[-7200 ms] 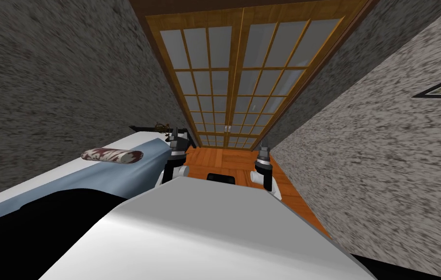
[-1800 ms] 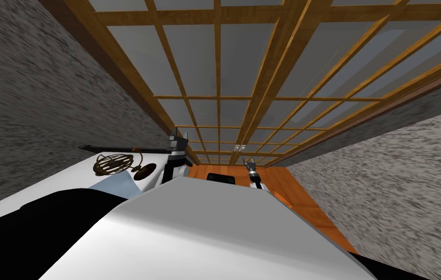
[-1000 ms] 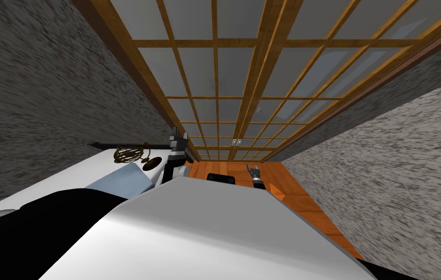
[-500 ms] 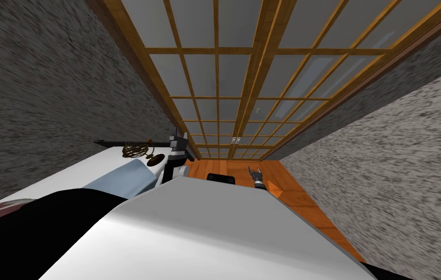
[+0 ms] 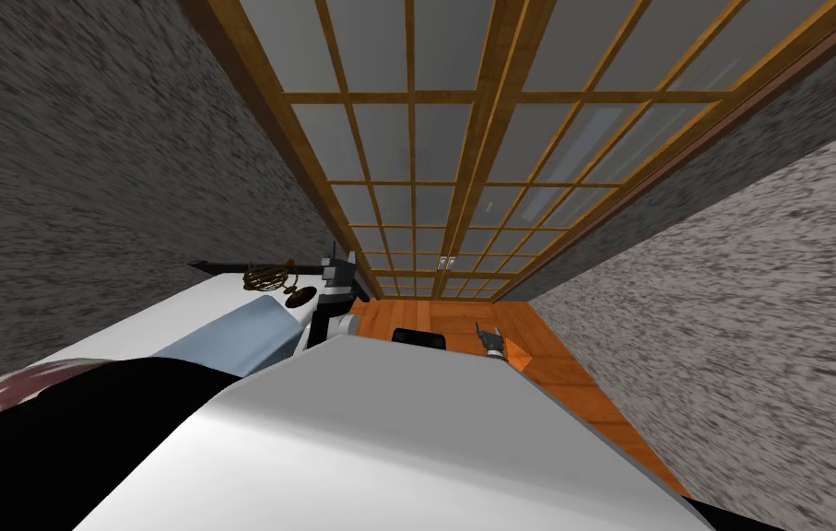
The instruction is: Pull the door open
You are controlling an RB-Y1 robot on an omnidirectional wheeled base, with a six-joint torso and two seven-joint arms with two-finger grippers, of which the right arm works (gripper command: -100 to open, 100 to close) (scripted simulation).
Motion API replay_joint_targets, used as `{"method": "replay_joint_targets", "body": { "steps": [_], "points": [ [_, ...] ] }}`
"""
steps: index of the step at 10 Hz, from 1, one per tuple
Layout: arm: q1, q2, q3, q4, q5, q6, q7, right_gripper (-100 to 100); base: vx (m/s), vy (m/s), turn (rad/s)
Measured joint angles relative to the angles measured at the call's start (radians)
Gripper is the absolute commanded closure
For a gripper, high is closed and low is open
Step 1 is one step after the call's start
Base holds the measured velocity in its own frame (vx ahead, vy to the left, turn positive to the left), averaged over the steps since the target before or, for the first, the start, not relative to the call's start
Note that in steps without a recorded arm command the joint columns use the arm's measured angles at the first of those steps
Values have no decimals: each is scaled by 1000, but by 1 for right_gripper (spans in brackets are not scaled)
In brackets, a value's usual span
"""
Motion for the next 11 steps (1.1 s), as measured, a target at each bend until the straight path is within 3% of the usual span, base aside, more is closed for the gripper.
{"method": "replay_joint_targets", "body": {
  "steps": [2,4,5,8,9,11],
  "points": [
    [-20,-7,-25,76,-13,-23,23,-100,-96,-29,85],
    [4,12,-55,56,-26,12,52,-100,-56,-48,96],
    [-5,12,-66,78,-32,13,64,-100,49,-51,130],
    [-36,44,-88,74,-44,31,100,-100,119,-47,133],
    [-64,44,-94,105,-49,22,111,-100,119,-33,95],
    [-88,56,-94,102,-51,19,119,-100,170,-78,117]
  ]
}}
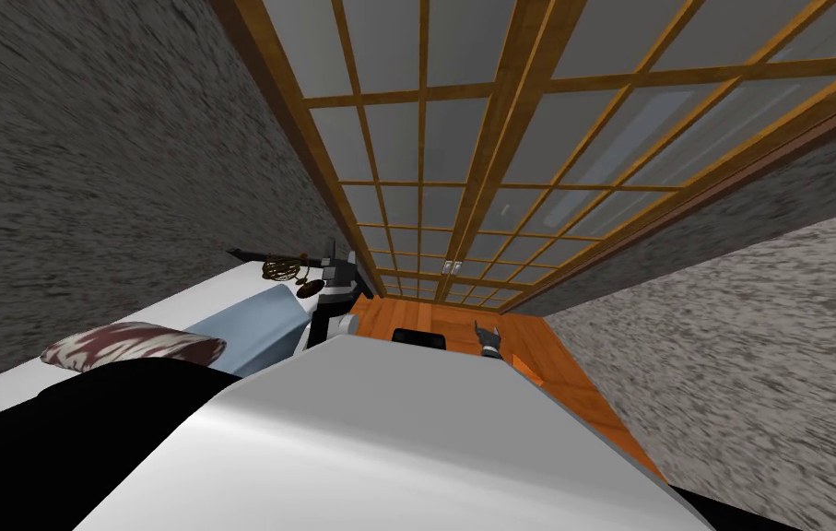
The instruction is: Pull the door open
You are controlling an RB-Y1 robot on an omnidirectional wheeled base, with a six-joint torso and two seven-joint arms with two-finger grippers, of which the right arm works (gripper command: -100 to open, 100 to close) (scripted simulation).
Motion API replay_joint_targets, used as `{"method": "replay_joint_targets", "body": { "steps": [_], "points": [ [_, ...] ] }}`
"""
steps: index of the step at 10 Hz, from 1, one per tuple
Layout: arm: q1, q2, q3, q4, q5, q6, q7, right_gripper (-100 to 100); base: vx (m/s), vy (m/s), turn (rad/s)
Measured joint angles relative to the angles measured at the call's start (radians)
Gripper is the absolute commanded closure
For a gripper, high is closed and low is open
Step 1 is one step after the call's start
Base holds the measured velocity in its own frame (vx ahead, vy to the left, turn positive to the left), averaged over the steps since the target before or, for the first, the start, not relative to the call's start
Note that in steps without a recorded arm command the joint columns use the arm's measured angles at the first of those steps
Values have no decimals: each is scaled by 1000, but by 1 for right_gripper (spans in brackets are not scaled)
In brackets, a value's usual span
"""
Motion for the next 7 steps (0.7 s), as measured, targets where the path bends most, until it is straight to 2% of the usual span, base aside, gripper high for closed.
{"method": "replay_joint_targets", "body": {
  "steps": [2,3,4,6,7],
  "points": [
    [-56,18,-3,30,-4,-15,22,-100,167,-52,78],
    [-53,25,2,5,-2,-8,22,-100,165,-33,85],
    [-63,27,9,-15,0,2,13,-100,202,-49,147],
    [-123,42,11,7,-2,-8,27,-100,153,-58,79],
    [-124,48,16,-9,0,-8,26,-100,129,-38,74]
  ]
}}
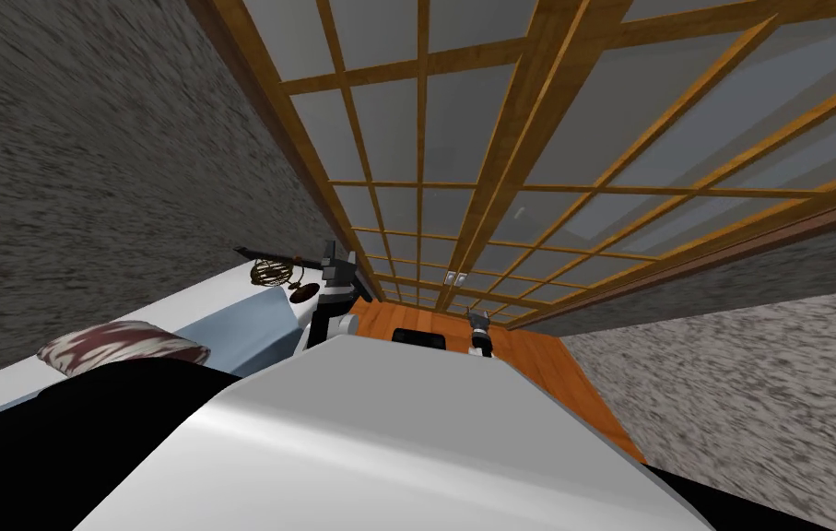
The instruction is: Pull the door open
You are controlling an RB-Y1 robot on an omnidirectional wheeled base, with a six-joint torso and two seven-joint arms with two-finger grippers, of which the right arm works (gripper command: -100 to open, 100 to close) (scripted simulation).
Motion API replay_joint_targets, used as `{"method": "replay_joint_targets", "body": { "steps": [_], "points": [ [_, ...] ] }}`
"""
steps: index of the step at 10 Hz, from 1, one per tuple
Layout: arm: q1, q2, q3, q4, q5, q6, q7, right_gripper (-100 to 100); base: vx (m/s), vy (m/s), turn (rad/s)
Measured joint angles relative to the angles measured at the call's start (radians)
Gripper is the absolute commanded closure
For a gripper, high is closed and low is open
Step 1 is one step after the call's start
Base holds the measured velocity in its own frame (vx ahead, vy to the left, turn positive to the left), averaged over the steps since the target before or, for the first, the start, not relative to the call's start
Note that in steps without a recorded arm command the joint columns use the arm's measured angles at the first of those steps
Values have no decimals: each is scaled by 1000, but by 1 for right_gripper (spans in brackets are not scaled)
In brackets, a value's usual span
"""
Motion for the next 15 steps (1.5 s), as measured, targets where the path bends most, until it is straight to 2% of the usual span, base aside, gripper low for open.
{"method": "replay_joint_targets", "body": {
  "steps": [1,2,3,5,6,8,9,10,15],
  "points": [
    [-5,17,5,-27,2,9,3,-100,171,-57,123],
    [-17,24,12,-43,5,16,2,-100,184,-53,91],
    [-54,22,10,-6,1,-1,8,-100,121,-18,23],
    [-47,40,25,-58,8,9,2,-100,155,-23,80],
    [-73,39,25,-39,7,0,4,-100,175,-5,79],
    [-82,63,40,-93,14,18,2,-100,147,-1,40],
    [-92,64,42,-81,13,14,4,-100,16,-1,-22],
    [-91,64,41,-77,13,12,4,100,-12,4,13],
    [-90,64,42,-80,14,14,4,100,-4,0,0]
  ]
}}
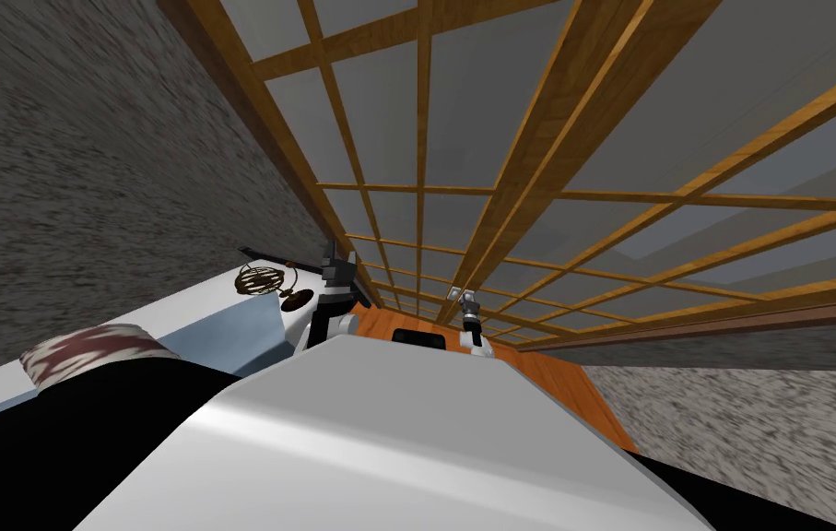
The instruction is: Pull the door open
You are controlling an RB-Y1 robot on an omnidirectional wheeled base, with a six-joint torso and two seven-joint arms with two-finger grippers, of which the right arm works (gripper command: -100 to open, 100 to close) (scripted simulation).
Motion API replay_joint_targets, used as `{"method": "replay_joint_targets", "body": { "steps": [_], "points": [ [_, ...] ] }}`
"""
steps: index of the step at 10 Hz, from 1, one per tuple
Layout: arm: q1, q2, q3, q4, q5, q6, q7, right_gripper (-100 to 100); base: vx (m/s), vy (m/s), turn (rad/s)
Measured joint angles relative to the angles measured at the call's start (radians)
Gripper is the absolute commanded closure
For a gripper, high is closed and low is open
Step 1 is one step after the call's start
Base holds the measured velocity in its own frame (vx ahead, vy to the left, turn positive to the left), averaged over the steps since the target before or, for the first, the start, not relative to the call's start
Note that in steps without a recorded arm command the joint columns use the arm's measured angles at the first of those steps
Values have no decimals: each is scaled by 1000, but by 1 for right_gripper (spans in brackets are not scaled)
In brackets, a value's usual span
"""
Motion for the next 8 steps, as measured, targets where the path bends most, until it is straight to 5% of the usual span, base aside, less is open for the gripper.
{"method": "replay_joint_targets", "body": {
  "steps": [3,4,5,7,8],
  "points": [
    [24,-4,8,-39,0,13,-22,100,-125,14,-32],
    [15,-10,3,-12,-4,7,-24,100,-137,12,-38],
    [41,-10,8,-35,-3,11,-35,100,-127,10,-32],
    [24,-24,-3,26,-14,-12,-38,100,-158,15,-52],
    [45,-25,0,1,-12,3,-49,100,-147,-12,-32]
  ]
}}
